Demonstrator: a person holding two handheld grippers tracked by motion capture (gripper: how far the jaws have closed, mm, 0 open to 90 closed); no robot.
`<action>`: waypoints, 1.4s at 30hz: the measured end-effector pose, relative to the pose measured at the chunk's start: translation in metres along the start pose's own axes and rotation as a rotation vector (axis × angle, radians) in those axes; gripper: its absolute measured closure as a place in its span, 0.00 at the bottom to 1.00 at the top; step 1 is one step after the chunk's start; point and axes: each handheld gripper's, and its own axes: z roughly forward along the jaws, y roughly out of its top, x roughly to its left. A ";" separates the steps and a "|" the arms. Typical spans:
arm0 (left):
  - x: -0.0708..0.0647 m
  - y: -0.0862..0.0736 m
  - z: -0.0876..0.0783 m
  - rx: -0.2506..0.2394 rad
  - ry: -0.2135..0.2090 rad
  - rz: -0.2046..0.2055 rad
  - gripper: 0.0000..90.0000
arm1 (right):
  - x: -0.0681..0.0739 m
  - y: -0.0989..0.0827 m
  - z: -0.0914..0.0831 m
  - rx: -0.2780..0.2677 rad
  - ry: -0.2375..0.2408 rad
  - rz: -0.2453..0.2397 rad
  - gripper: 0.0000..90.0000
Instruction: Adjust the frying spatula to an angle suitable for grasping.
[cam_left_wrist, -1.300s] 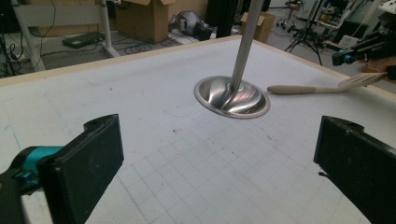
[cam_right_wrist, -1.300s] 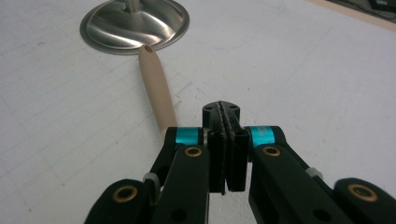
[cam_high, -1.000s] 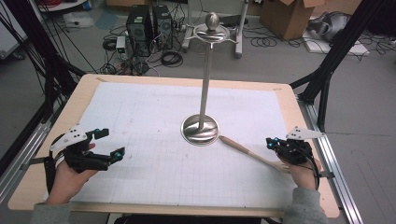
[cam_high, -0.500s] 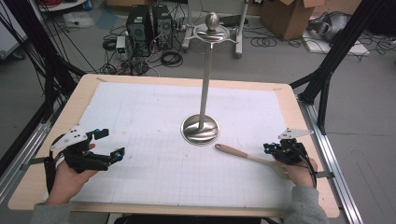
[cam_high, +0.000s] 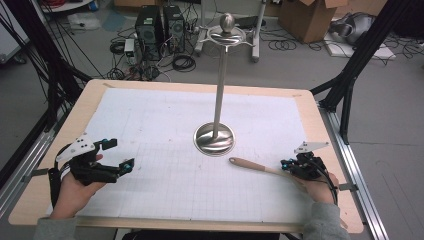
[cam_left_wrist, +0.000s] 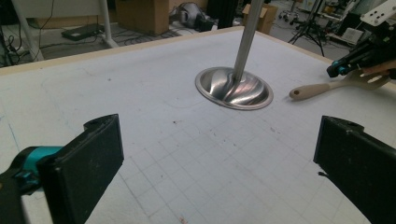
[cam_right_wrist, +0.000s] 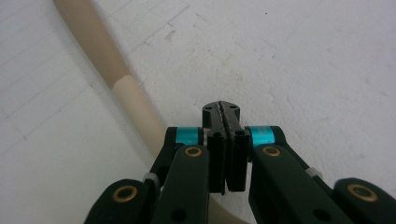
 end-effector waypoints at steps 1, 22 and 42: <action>0.000 0.000 0.000 -0.001 0.001 -0.001 0.02 | 0.000 0.000 0.000 0.005 0.000 0.000 1.00; 0.002 -0.001 0.000 0.005 0.001 -0.001 0.02 | 0.005 -0.007 -0.001 0.032 0.026 0.091 1.00; -0.001 0.000 0.004 0.013 -0.011 0.011 0.02 | 0.023 -0.023 -0.014 0.026 0.008 0.113 1.00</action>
